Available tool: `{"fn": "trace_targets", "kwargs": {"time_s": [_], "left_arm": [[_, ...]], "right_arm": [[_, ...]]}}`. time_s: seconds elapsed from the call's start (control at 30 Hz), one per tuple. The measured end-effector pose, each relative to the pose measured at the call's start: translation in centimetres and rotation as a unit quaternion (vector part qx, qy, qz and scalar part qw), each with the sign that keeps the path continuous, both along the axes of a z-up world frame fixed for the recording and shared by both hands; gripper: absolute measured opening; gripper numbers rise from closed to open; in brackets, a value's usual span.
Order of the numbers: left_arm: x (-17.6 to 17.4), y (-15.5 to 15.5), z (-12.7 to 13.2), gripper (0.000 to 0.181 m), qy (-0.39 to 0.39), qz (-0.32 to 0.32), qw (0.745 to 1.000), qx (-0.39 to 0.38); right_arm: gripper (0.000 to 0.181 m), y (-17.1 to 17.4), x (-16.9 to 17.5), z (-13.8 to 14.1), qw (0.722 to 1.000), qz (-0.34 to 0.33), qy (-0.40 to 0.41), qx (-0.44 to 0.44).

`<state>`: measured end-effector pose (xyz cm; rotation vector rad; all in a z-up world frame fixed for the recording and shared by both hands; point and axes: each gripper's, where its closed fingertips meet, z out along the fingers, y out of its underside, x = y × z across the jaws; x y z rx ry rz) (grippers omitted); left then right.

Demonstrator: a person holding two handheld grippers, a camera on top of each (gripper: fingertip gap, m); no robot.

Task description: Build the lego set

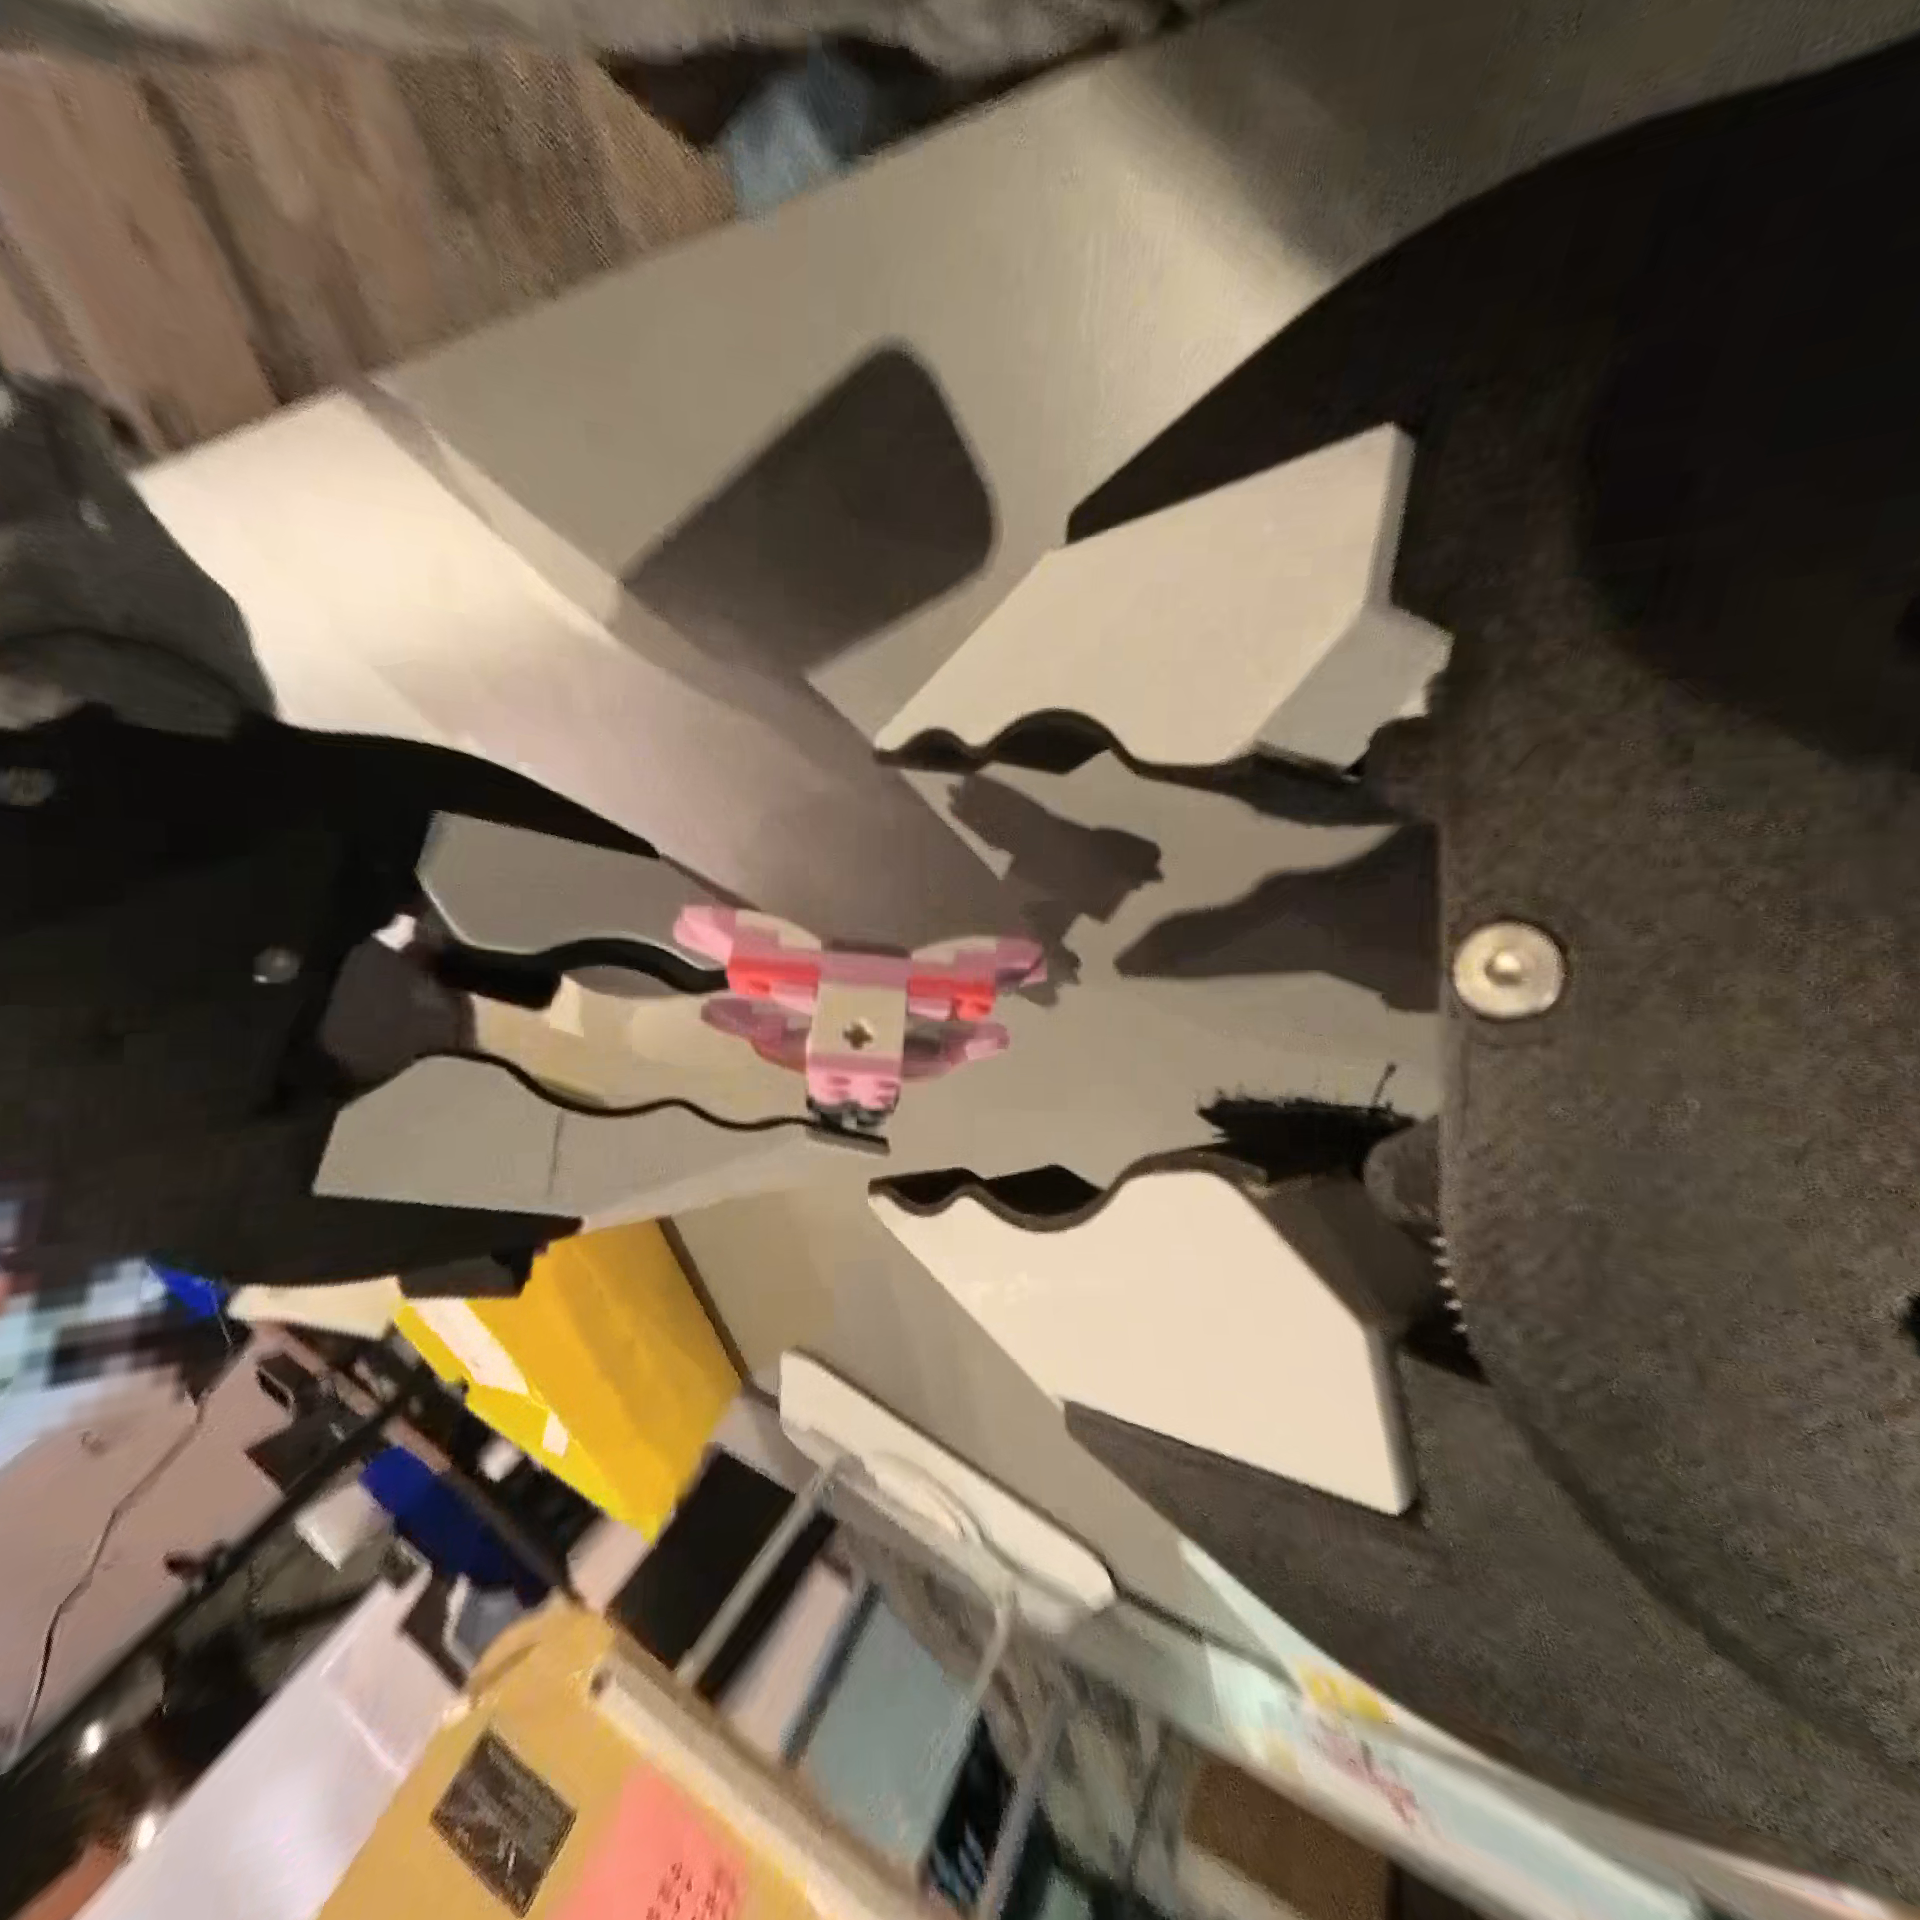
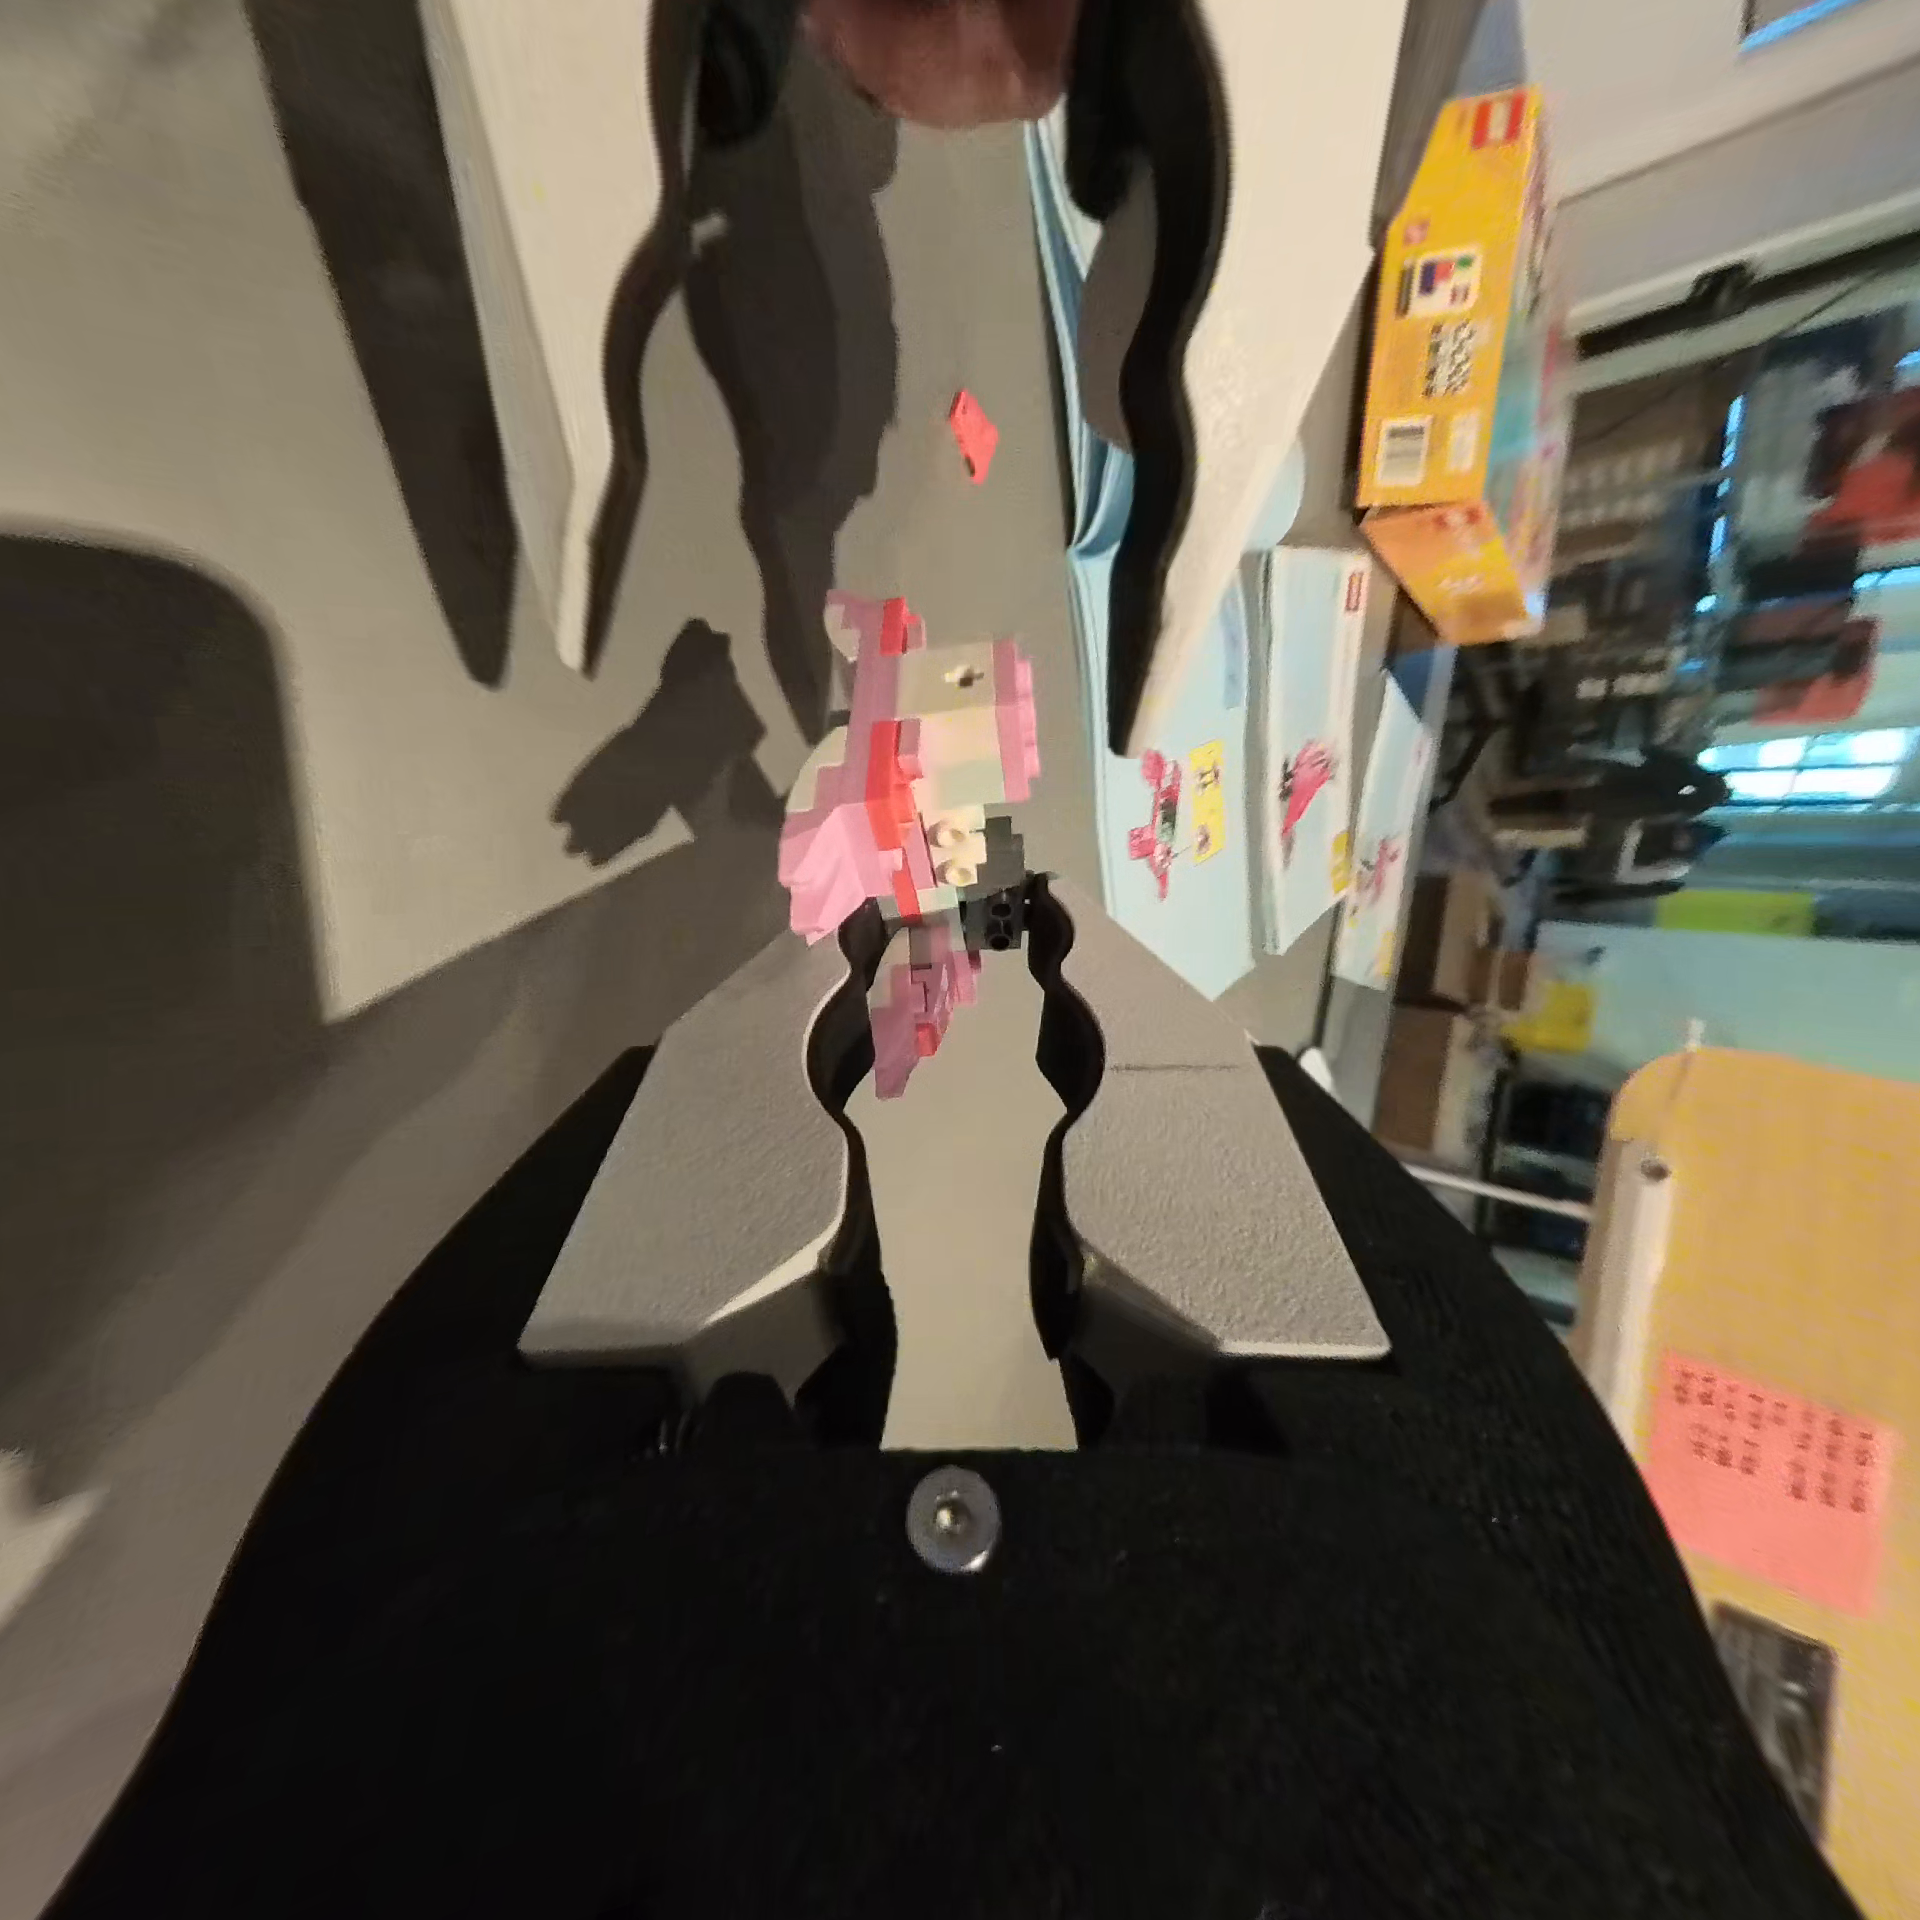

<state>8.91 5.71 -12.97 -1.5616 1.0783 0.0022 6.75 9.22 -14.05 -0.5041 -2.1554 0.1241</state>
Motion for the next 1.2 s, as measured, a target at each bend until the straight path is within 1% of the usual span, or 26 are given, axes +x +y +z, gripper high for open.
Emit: {"fn": "trace_targets", "kwargs": {"time_s": [0.03,0.1,0.27,0.6,0.73,0.9,1.1,1.2], "left_arm": [[-0.3,0.4,-0.2,0.073,0.024,0.018,0.999,0.016],[-0.7,1.1,-0.4,0.058,0.067,0.041,0.996,0.037],[-1.8,2.2,-0.7,0.033,0.141,0.086,0.983,0.076],[-2.3,2.4,-1.1,0.033,0.151,0.098,0.981,0.077],[-2.1,2.4,-1.2,0.033,0.157,0.097,0.979,0.08],[-2.1,2.4,-1.4,0.033,0.149,0.093,0.982,0.071],[-2.1,2.2,-1.0,0.033,0.124,0.089,0.986,0.068],[-2.1,2.2,-1.1,0.033,0.109,0.087,0.989,0.057]], "right_arm": [[0.026,0.1,-0.1,-0.2,1.0,-0.008,-0.006,-0.007],[0.026,0.2,-0.2,-0.4,1.0,-0.02,-0.014,-0.014],[0.026,0.3,-0.6,-0.7,0.999,-0.035,-0.021,-0.016],[0.025,0.6,-1.1,-0.9,0.999,-0.031,-0.015,0.003],[0.025,0.7,-0.9,-1.0,0.999,-0.023,-0.014,0.026],[0.026,0.5,-0.9,-1.3,0.999,-0.032,-0.021,-0.008],[0.028,0.1,-1.0,-0.9,1.0,-0.018,-0.005,-0.023],[0.034,-0.1,-1.1,-0.3,1.0,-0.008,0.014,-0.027]]}}
